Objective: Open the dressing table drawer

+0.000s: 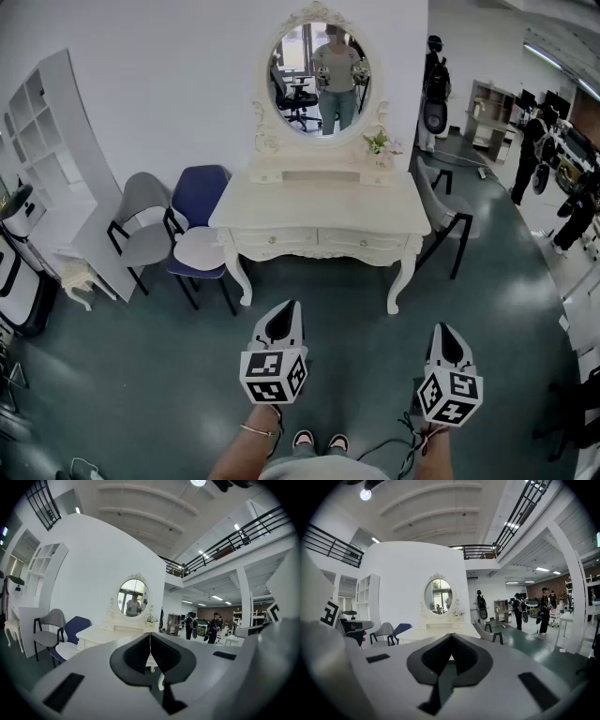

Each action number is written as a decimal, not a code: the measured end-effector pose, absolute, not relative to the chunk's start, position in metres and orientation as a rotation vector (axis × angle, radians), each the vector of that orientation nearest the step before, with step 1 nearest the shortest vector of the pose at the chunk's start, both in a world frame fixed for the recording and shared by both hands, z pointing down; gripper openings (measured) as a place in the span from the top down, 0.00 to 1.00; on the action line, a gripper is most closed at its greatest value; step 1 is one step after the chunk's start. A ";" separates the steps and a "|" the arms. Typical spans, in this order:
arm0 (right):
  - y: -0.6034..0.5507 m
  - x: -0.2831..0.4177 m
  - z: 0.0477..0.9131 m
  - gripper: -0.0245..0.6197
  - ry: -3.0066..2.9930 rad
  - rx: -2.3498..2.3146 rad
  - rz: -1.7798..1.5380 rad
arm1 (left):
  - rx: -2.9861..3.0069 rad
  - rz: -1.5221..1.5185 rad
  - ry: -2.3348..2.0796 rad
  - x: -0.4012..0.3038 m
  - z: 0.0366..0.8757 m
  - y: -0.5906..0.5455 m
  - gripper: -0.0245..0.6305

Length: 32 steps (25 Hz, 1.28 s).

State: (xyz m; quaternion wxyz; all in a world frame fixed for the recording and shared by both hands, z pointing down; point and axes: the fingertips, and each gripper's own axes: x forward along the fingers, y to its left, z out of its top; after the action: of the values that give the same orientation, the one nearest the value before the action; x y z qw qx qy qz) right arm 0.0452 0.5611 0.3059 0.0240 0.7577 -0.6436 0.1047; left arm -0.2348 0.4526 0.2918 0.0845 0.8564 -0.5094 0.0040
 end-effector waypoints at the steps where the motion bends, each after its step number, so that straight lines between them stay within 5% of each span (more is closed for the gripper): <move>1: 0.562 0.044 0.306 0.96 -1.992 2.345 0.325 | 2.556 0.013 -1.518 -0.235 0.292 0.453 0.93; 27: 0.568 0.050 0.308 0.94 -1.940 2.438 0.324 | 2.588 0.031 -1.447 -0.230 0.291 0.443 0.93; 32: 0.564 0.046 0.307 0.88 -1.953 2.435 0.326 | 2.575 0.034 -1.449 -0.234 0.293 0.439 0.93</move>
State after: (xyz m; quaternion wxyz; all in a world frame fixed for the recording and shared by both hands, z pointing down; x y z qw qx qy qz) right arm 0.0460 0.5644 0.3071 0.0013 0.7758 -0.6223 0.1040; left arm -0.2343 0.4394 0.2929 0.0932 0.8677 -0.4881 0.0116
